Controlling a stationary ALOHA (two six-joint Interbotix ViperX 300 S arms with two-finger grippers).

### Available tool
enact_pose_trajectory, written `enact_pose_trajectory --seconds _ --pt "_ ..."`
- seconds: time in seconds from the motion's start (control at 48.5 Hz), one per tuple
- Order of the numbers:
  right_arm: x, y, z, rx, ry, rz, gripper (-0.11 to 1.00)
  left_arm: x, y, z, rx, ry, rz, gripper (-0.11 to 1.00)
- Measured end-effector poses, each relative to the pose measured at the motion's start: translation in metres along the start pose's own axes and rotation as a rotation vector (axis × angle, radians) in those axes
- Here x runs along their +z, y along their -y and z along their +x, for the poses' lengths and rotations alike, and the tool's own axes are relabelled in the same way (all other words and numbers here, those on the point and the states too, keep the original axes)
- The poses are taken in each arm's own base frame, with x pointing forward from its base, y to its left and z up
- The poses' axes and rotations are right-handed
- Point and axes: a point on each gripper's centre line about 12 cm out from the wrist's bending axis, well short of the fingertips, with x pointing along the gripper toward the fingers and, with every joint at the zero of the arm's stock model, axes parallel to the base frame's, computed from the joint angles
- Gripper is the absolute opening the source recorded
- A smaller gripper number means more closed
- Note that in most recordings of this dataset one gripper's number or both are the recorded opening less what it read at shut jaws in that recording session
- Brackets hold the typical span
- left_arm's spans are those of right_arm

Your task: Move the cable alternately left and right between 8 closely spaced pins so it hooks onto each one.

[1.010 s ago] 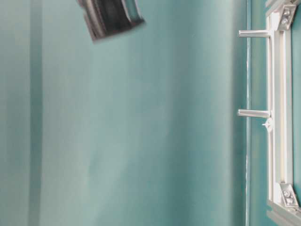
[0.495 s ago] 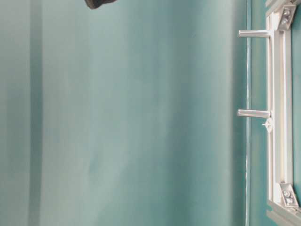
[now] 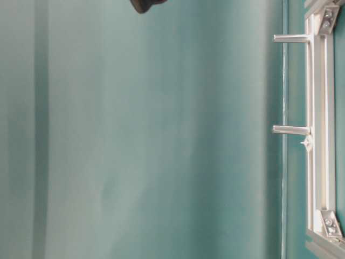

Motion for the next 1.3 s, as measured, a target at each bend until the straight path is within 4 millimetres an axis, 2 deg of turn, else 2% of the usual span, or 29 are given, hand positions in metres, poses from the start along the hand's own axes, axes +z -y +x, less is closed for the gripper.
enact_pose_trajectory --seconds 0.206,0.845,1.299 --pt "0.004 -0.001 0.006 -0.003 0.001 0.012 0.17 -0.001 0.0 0.0 0.0 -0.002 0.0 0.36" --pt "0.006 -0.001 0.006 -0.003 0.003 0.021 0.18 -0.004 -0.001 0.0 0.001 -0.011 0.0 0.36" --pt "0.045 0.005 0.013 -0.033 0.048 0.036 0.18 -0.003 0.0 0.0 0.001 -0.006 0.0 0.36"
